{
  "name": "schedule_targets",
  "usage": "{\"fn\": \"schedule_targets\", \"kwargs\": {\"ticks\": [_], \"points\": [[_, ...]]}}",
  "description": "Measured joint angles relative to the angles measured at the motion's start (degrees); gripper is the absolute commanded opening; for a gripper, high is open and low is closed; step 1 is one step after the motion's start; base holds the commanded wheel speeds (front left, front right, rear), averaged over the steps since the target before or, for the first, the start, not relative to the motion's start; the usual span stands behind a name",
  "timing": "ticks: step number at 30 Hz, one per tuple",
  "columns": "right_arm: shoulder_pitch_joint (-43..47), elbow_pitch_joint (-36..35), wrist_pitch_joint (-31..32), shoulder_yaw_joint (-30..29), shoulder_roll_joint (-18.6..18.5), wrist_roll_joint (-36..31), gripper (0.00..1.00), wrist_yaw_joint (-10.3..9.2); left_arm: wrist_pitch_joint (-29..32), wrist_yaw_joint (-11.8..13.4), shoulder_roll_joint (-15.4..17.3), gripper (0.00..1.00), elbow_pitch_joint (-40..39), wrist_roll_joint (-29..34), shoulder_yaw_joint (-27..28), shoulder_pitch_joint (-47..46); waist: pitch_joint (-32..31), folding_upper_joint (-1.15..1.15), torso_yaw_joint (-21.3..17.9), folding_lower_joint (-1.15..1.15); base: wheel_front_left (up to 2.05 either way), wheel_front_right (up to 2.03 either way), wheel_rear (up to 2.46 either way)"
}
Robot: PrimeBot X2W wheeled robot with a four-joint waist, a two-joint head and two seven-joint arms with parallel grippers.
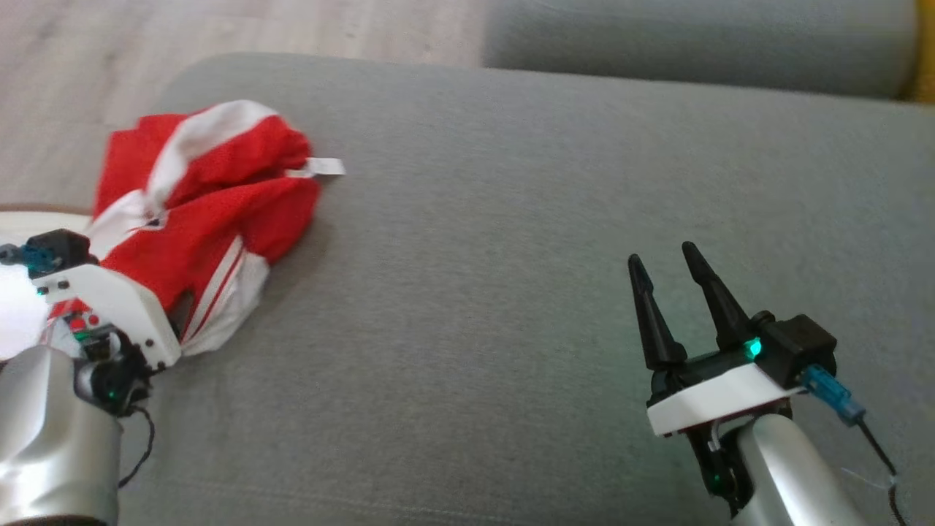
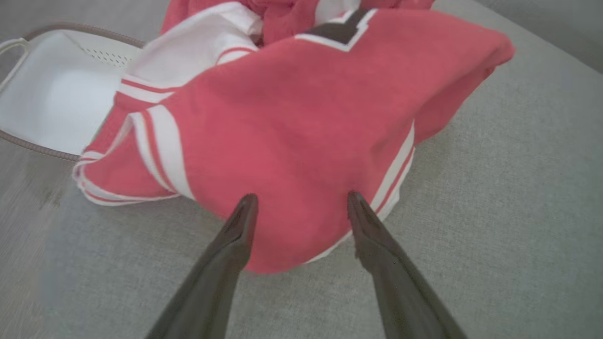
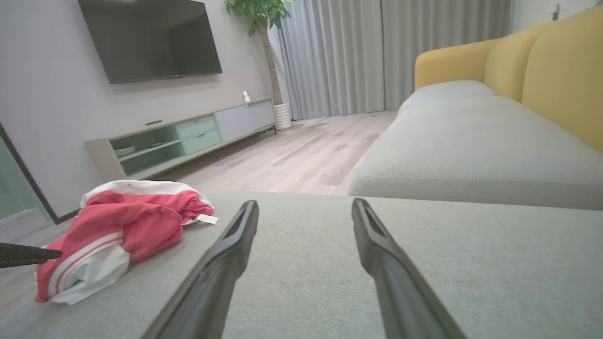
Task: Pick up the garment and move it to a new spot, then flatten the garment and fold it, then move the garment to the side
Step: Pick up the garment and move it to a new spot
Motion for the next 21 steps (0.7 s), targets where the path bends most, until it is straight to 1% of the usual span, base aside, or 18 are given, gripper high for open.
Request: {"fn": "schedule_targets", "kwargs": {"ticks": [4, 8, 10, 11, 12, 13, 16, 17, 21], "points": [[-0.97, -0.19, 0.0, -0.09, -0.43, 0.01, 1.0, 0.0, 1.56, 0.0, 0.71, 1.0, 4.47, -3.37, -1.78, -2.53, 2.09, 0.0, -3.7, 0.0, 0.0, 0.0, 0.0], [-2.15, -0.55, 0.0, -0.12, -0.65, 0.01, 1.0, 0.0, 4.74, 0.0, 1.08, 1.0, 8.31, -6.45, -4.78, -3.04, 3.91, 0.0, -6.49, 0.0, 0.0, 0.0, 0.0], [-2.16, -0.55, 0.0, -0.2, -0.65, 0.01, 1.0, 0.0, 4.71, -0.02, 2.25, 1.0, 8.59, -7.34, -5.73, -3.21, 4.61, 0.0, -7.42, 0.0, 0.0, 0.0, 0.0], [-2.16, -0.53, 0.0, -0.25, -0.65, 0.01, 1.0, 0.0, 4.64, -0.02, 2.83, 0.89, 8.8, -7.8, -6.39, -3.5, 4.85, 0.0, -7.72, 0.0, 0.0, 0.0, 0.0], [-2.16, -0.51, 0.0, -0.35, -0.65, 0.01, 1.0, 0.0, 4.33, 0.0, 3.1, 0.27, 9.14, -8.11, -6.86, -3.86, 4.96, 0.0, -7.91, 0.0, 0.0, 0.0, 0.0], [-2.15, -0.44, 0.0, -0.49, -0.65, 0.01, 1.0, 0.0, 3.87, 0.0, 3.31, 0.0, 9.49, -8.42, -7.37, -3.97, 4.88, 0.0, -7.92, 0.01, 0.0, 0.0, 0.0], [-2.15, -0.31, 0.0, -0.75, -0.6, 0.02, 1.0, 0.0, 2.9, -0.01, 3.87, 0.0, 9.8, -9.42, -9.69, -3.94, 4.22, 0.0, -7.51, 0.0, 0.0, 0.0, 0.0], [-2.15, -0.31, 0.0, -0.75, -0.6, 0.02, 1.0, 0.0, 2.9, -0.01, 3.87, 0.0, 9.8, -9.42, -9.69, -3.94, 4.22, 0.0, -7.51, 0.0, 0.0, 0.0, 0.0], [-2.09, -0.18, 0.0, -0.76, -0.41, 0.08, 1.0, 0.0, 1.89, -0.01, 5.02, 0.0, 8.57, -9.8, -14.06, -3.92, 2.7, 0.0, -6.77, 0.0, 0.0, 0.0, 0.0]]}}
